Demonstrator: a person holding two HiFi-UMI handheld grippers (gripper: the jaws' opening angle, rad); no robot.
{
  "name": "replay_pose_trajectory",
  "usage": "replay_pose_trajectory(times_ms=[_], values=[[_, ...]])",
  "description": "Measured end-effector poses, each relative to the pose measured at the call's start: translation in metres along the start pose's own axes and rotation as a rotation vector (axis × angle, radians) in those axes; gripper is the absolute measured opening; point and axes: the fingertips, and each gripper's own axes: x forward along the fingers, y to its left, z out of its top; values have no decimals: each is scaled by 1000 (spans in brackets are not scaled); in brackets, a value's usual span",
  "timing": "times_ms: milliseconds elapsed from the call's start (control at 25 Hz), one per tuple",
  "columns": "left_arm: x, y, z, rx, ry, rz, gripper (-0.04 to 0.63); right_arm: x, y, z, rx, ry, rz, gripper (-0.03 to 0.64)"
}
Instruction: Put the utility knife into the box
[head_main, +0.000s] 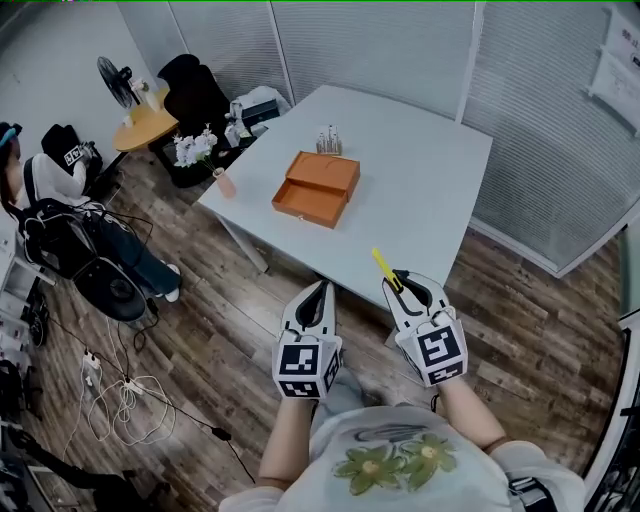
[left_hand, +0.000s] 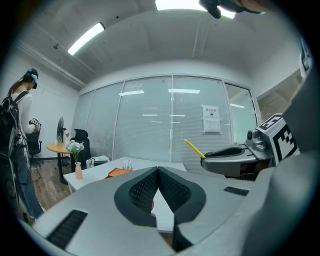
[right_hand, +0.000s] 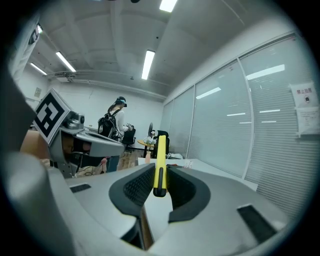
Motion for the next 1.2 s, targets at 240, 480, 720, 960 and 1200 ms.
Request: replay_pose_trajectory(times_ms=[240,480,720,960,1200], values=[[49,71,22,3,-2,-4,-3,78,-11,22,-1,6,-17,77],[90,130,37,11,-2,-21,-3,152,-21,40,4,5,-39,77],[124,184,31,9,20,-37,-3,216,-25,43,19,13,-65,77],[147,216,27,8,29,-48,-4,253,-29,40,20,35,-90,77],[165,230,22,-17,34,-58,-5,274,-39,36,10,55,-94,77]])
